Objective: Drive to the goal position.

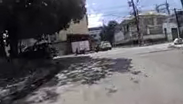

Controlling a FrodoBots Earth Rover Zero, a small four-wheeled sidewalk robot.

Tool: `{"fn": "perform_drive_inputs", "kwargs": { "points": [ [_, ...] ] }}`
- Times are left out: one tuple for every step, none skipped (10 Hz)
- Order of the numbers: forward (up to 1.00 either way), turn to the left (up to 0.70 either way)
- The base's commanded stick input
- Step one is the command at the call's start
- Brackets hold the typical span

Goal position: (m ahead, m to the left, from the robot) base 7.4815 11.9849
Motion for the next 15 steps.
{"fn": "perform_drive_inputs", "kwargs": {
  "points": [
    [1.00,0.00],
    [1.00,0.00],
    [1.00,0.00],
    [1.00,-0.01],
    [1.00,-0.01],
    [1.00,-0.01],
    [1.00,-0.01],
    [1.00,-0.01],
    [1.00,-0.01],
    [1.00,-0.01],
    [1.00,-0.01],
    [1.00,-0.01],
    [1.00,-0.01],
    [1.00,-0.01],
    [1.00,-0.01]
  ]
}}
